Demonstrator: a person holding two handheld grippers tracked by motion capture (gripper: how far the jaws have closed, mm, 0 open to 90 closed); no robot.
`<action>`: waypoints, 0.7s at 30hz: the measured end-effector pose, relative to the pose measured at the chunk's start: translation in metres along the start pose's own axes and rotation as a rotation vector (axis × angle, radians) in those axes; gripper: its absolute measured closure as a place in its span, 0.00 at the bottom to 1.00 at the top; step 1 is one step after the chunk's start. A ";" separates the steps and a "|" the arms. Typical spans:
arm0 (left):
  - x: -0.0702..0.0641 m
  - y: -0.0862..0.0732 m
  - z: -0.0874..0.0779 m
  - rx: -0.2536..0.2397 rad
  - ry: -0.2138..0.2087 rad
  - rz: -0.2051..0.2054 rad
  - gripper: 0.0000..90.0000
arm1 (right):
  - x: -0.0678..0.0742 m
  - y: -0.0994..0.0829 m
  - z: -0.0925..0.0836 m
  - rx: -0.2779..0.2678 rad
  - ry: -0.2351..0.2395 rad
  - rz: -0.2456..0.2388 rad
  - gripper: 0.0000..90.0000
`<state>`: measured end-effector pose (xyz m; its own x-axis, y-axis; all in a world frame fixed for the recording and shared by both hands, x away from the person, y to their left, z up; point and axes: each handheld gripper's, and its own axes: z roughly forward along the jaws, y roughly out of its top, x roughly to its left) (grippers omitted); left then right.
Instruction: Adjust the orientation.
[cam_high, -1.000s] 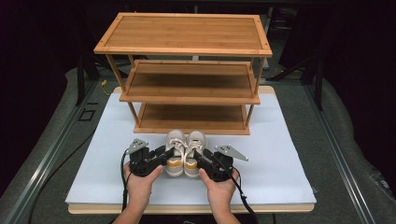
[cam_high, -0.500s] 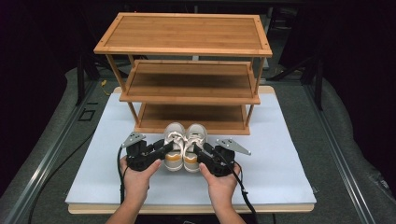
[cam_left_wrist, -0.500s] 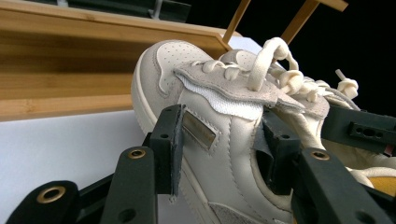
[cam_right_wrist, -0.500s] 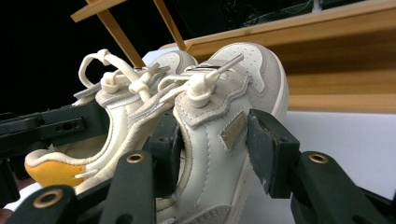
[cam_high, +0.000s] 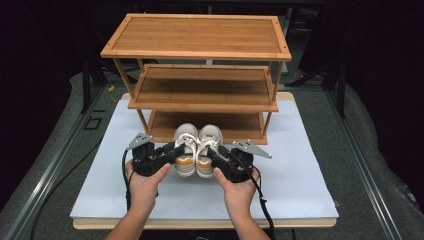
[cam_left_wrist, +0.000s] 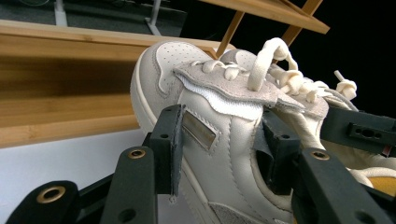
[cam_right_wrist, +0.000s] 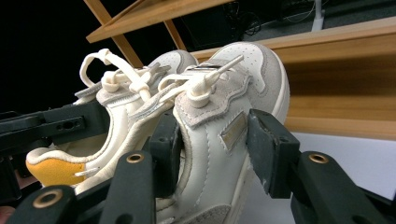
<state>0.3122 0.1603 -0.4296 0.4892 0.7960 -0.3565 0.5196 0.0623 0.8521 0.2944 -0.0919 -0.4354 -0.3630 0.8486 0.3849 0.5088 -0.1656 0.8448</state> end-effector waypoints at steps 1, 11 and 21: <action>0.000 0.002 0.000 -0.002 -0.001 0.001 0.63 | 0.000 0.002 -0.001 0.011 0.009 -0.003 0.62; -0.003 0.019 -0.004 -0.013 -0.012 0.004 0.63 | 0.004 0.016 -0.003 -0.023 0.015 -0.006 0.62; -0.008 0.034 -0.009 -0.028 -0.011 0.016 0.63 | 0.009 0.030 -0.007 -0.041 0.022 -0.017 0.62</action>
<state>0.3195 0.1610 -0.3946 0.5053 0.7903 -0.3465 0.4919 0.0661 0.8682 0.3008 -0.0927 -0.4036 -0.3883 0.8404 0.3781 0.4702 -0.1722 0.8656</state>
